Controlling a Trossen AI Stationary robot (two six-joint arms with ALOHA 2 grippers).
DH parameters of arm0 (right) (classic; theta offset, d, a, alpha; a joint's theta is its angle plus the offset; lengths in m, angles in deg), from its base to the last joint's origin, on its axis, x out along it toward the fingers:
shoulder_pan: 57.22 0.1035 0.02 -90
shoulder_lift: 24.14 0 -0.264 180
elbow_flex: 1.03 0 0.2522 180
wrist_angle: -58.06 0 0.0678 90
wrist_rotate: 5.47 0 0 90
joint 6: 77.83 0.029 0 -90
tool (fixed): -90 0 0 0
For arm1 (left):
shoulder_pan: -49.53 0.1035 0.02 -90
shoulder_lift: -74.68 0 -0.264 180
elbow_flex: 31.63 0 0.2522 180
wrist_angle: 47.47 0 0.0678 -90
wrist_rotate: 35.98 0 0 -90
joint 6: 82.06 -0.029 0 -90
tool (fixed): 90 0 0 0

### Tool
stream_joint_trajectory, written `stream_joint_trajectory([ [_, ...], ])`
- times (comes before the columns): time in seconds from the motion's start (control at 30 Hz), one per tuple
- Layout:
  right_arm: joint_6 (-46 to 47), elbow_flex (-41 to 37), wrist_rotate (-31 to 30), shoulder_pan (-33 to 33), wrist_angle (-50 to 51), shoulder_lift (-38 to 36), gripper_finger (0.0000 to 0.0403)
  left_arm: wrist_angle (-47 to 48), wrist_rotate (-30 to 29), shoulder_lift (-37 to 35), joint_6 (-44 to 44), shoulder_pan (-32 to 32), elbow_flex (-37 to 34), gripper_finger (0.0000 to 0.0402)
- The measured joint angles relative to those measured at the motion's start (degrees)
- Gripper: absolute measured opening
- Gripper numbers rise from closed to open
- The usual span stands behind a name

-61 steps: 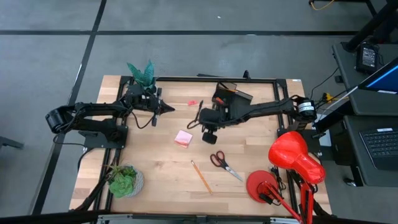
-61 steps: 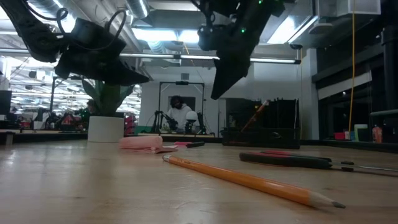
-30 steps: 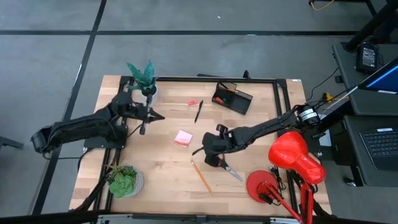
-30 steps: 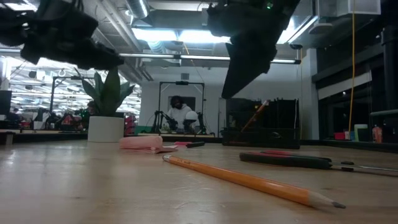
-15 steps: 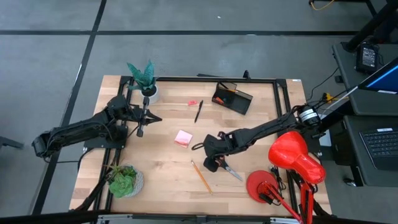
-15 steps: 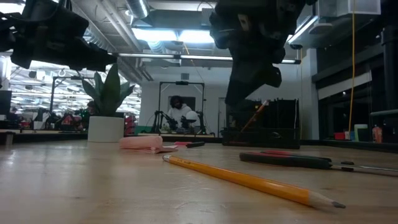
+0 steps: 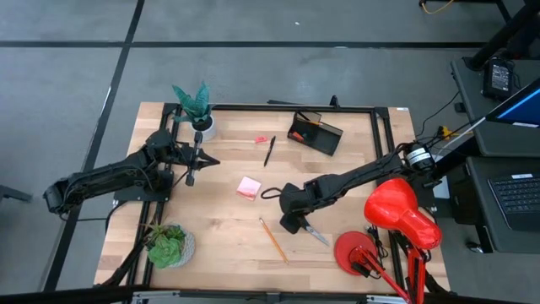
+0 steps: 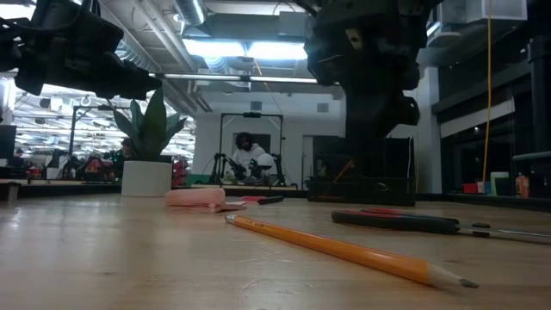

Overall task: Pick and place office supplies into organizer
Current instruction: Put the black scissors into the black desk organizer

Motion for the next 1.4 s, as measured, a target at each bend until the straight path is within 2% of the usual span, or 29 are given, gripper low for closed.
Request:
stream_joint_trajectory([
  [0.23,-0.3,0.0,0.0,0.0,0.7,0.0,0.0107,0.1,0.0,0.0,0.0,0.0,0.0,0.0002],
  [0.43,-1.6,0.0,-1.1,0.0,0.6,1.1,0.0126,0.4,-0.4,0.0,0.0,0.0,0.0,0.0002],
  [1.13,-1.7,0.0,-1.2,0.8,0.9,7.2,0.0129,0.4,-0.4,0.1,0.0,0.0,0.0,0.0003],
  [1.4,-1.6,0.1,-2.6,0.8,0.8,7.4,0.0129,0.5,-0.4,0.1,0.0,0.0,0.0,0.0002],
])
